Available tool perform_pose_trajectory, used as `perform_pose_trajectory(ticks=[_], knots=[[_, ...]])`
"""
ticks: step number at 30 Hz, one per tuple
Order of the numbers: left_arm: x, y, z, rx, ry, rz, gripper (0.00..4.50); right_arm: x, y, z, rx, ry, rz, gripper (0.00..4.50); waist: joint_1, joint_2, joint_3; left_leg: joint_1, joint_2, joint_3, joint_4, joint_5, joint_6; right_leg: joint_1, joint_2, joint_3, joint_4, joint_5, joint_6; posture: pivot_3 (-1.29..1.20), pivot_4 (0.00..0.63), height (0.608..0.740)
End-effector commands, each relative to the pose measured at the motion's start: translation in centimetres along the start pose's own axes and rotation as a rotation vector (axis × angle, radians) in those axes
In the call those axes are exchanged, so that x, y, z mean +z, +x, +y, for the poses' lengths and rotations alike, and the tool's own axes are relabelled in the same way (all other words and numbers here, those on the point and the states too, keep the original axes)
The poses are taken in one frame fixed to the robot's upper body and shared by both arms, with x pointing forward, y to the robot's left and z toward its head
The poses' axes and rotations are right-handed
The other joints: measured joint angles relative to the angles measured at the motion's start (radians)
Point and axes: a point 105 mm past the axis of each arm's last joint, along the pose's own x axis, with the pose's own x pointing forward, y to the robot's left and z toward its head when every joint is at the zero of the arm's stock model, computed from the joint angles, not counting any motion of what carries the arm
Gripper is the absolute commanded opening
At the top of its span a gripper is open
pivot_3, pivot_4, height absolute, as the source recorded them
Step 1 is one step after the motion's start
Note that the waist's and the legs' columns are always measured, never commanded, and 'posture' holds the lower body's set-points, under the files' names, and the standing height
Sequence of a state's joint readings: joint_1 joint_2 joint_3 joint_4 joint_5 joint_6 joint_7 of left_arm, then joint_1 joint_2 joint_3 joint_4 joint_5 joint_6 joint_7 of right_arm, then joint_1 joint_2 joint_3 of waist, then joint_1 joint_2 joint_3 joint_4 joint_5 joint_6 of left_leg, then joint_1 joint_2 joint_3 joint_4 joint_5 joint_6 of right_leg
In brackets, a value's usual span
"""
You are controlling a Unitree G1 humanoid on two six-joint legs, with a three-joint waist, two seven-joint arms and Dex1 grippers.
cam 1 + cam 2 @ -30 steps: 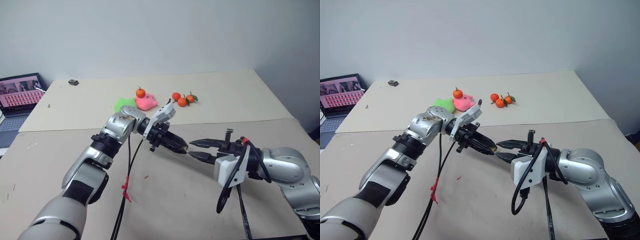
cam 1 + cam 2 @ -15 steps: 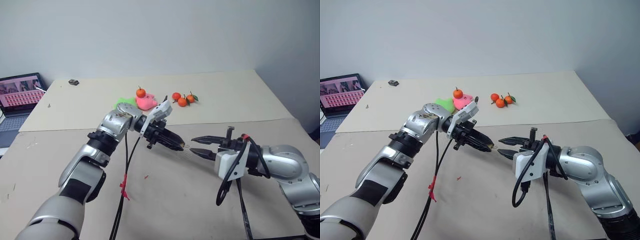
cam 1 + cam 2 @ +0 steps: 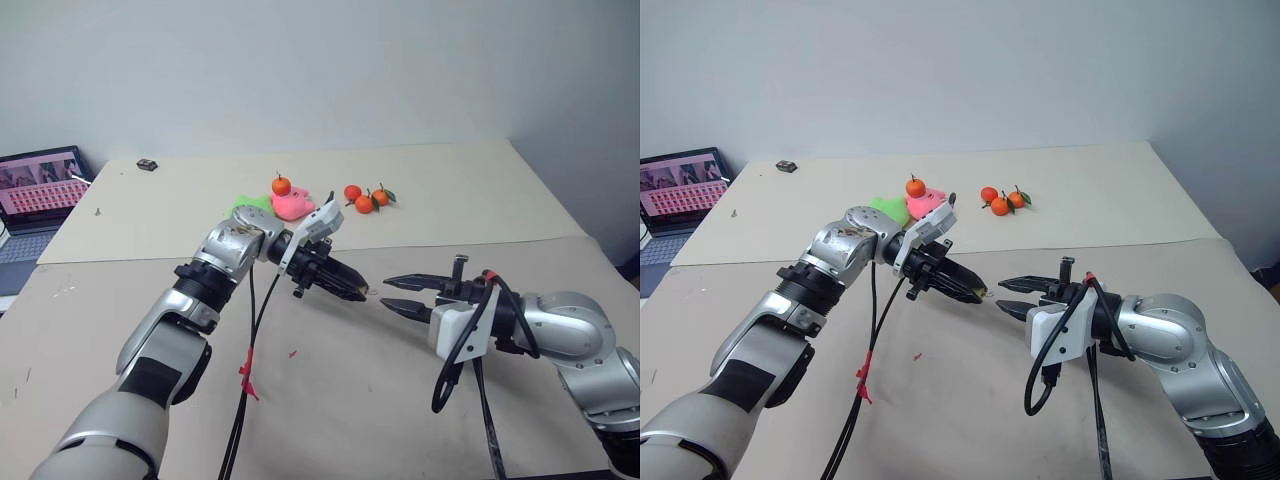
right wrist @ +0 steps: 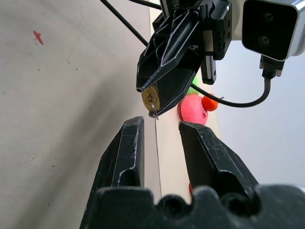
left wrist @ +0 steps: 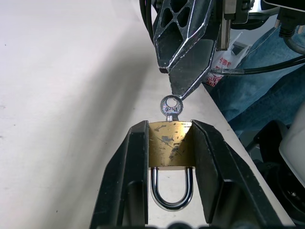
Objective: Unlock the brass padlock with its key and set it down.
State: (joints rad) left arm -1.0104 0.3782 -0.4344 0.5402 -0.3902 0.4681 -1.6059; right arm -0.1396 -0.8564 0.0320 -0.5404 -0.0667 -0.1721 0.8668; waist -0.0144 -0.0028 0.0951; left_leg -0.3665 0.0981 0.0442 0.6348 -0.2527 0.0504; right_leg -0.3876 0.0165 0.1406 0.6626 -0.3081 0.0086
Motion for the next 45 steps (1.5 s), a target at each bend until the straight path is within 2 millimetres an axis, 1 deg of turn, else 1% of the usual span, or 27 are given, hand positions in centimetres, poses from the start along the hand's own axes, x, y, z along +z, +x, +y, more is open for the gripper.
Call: perform_pose_trajectory(ticks=[1,7,12,19,29,31,32,34,35,38,43,45], knots=[[1.4,-0.2,-0.1,-0.008,0.056,-0.001,0.81,1.0,0.1,-0.7,-0.024,-0.048,-0.033,1.59,0.000,0.000,0.000,0.000,0.000,0.000,0.000,0.000,0.000,0.000,0.000,0.000,0.000,0.000,0.000,0.00,0.150,0.661],[1.5,0.3,-0.2,-0.025,0.047,-0.003,0.81,1.1,0.5,-0.7,-0.030,-0.045,-0.040,1.59,0.000,0.000,0.000,0.000,0.000,0.000,0.000,0.000,0.000,0.000,0.000,0.000,0.000,0.000,0.000,0.00,0.150,0.661],[2.1,0.6,-0.1,-0.031,0.057,-0.016,0.81,1.1,0.8,-0.8,-0.042,-0.045,-0.044,1.59,0.001,0.000,0.000,0.000,0.000,0.000,0.000,0.000,0.000,0.000,0.000,0.000,0.000,0.000,0.000,0.00,0.150,0.661],[1.3,0.5,-0.1,-0.026,0.056,0.011,0.81,0.8,0.5,-0.8,-0.042,-0.041,-0.029,1.59,0.000,0.000,0.000,0.000,0.000,0.000,0.000,0.000,0.000,0.000,0.000,0.000,0.000,0.000,0.000,0.00,0.150,0.661],[1.2,0.3,0.0,-0.023,0.054,0.017,0.81,0.8,0.4,-0.6,-0.034,-0.037,-0.027,1.59,0.000,0.000,0.000,0.000,0.000,0.000,0.000,0.000,0.000,0.000,0.000,0.000,0.000,0.000,0.000,0.00,0.150,0.661],[1.2,0.4,0.0,-0.023,0.054,0.016,0.81,0.8,0.4,-0.5,-0.033,-0.037,-0.028,1.09,0.000,0.000,0.000,0.000,0.000,0.000,0.000,0.000,0.000,0.000,0.000,0.000,0.000,0.000,0.000,0.00,0.150,0.661],[1.2,0.4,0.0,-0.023,0.055,0.016,0.81,0.8,0.4,-0.5,-0.032,-0.036,-0.029,0.97,0.000,0.000,0.000,0.000,0.000,0.000,0.000,0.000,0.000,0.000,0.000,0.000,0.000,0.000,0.000,0.00,0.150,0.661],[1.2,0.4,0.0,-0.024,0.057,0.017,0.81,0.8,0.5,-0.5,-0.030,-0.032,-0.031,0.27,0.000,0.000,0.000,0.000,0.000,0.000,0.000,0.000,0.000,0.000,0.000,0.000,0.000,0.000,0.000,0.00,0.150,0.661],[1.2,0.5,0.0,-0.022,0.065,0.022,0.81,0.8,0.5,-0.5,-0.030,-0.028,-0.033,0.08,0.000,0.000,0.000,0.000,0.000,0.000,0.000,0.000,0.000,0.000,0.000,0.000,0.000,0.000,0.000,0.00,0.150,0.661],[1.1,0.6,-0.2,-0.029,0.093,0.040,0.81,0.9,0.5,-0.6,-0.031,-0.022,-0.036,0.08,0.000,0.000,0.000,0.000,0.000,0.000,0.000,0.000,0.000,0.000,0.000,0.000,0.000,0.000,0.000,0.00,0.150,0.661],[1.8,0.6,-0.3,-0.030,0.120,0.024,0.81,0.9,0.5,-0.6,-0.032,-0.012,-0.039,0.08,0.000,0.000,0.000,0.000,0.000,-0.001,0.000,0.000,0.000,0.000,0.000,0.000,0.000,0.000,0.000,0.00,0.150,0.661],[1.9,0.7,-0.2,-0.016,0.172,0.041,0.81,0.9,0.5,-0.8,-0.040,0.034,-0.044,0.08,0.000,0.000,0.000,0.000,0.000,-0.001,0.001,0.000,0.000,0.000,0.000,0.000,0.000,0.000,0.000,0.00,0.150,0.661]])
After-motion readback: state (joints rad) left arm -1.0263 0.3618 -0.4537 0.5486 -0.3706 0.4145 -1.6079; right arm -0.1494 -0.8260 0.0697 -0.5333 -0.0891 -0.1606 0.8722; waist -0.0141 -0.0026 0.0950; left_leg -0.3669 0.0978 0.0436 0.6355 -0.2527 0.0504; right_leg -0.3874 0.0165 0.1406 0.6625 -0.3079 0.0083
